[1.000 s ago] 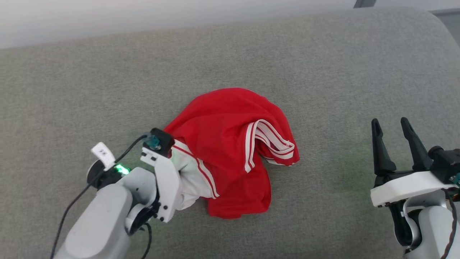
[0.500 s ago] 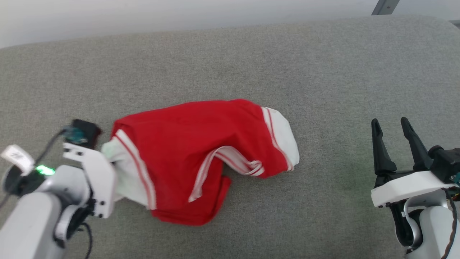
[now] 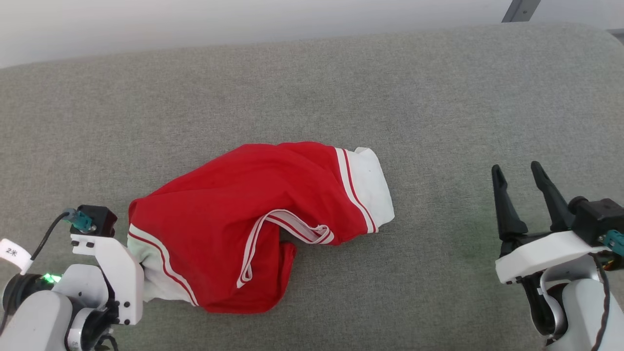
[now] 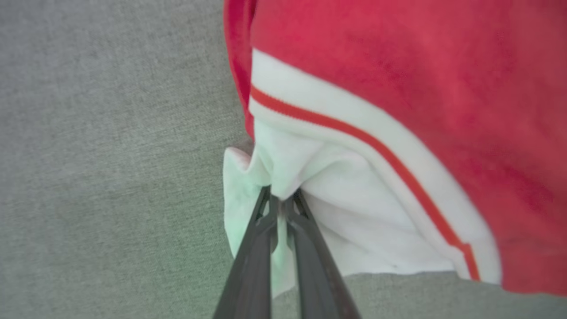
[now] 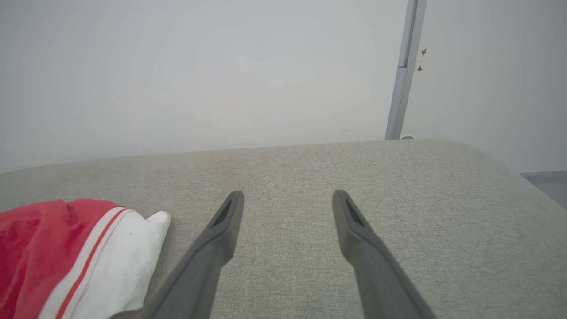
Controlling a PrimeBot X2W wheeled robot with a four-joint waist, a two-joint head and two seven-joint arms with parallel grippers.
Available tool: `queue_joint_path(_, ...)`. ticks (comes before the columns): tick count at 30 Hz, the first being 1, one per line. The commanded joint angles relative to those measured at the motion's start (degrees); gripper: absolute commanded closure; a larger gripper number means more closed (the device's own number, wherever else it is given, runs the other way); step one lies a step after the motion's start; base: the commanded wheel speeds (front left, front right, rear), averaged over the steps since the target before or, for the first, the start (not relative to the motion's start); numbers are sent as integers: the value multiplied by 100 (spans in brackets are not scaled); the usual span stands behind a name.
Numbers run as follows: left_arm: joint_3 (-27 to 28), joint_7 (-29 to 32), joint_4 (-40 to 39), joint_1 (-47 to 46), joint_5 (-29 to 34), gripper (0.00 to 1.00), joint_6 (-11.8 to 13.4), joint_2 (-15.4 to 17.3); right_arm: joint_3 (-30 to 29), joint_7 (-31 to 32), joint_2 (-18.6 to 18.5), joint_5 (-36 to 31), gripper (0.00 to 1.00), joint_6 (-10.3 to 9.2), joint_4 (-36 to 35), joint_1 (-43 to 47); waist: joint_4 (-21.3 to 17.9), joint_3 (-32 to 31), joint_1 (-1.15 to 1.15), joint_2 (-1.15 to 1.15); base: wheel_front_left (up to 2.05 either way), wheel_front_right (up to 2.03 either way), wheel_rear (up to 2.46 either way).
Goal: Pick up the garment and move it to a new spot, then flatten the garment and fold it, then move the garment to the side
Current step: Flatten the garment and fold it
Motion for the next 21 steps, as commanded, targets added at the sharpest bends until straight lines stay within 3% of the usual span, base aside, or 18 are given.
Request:
queue_joint_path(1, -38, -91, 59, -49, -12, 52, -61, -42, 69, 60, -27, 29, 0, 0, -16, -54, 10, -16, 0, 0, 0, 0, 0)
queue_joint_path(2, -47, -162, 59, -73, -18, 9, -90, -74, 101, 102, -43, 51, 0, 0, -24, -51, 23, -29, 0, 0, 0, 0, 0)
queue_joint_path(3, -19, -234, 55, -83, -67, 0, -93, -120, 147, 142, -64, 65, 0, -1, -26, -51, 38, -44, 0, 0, 0, 0, 0)
queue_joint_path(12, 123, -898, -415, 114, -21, 0, -7, -202, 598, 568, -265, 311, 0, 0, -85, -125, 266, -154, 0, 0, 0, 0, 0)
queue_joint_path(21, 196, -2326, -1025, 388, 356, 0, 40, -362, 1329, 1429, -665, 582, 0, 0, 22, -465, 697, -175, 0, 0, 0, 0, 0)
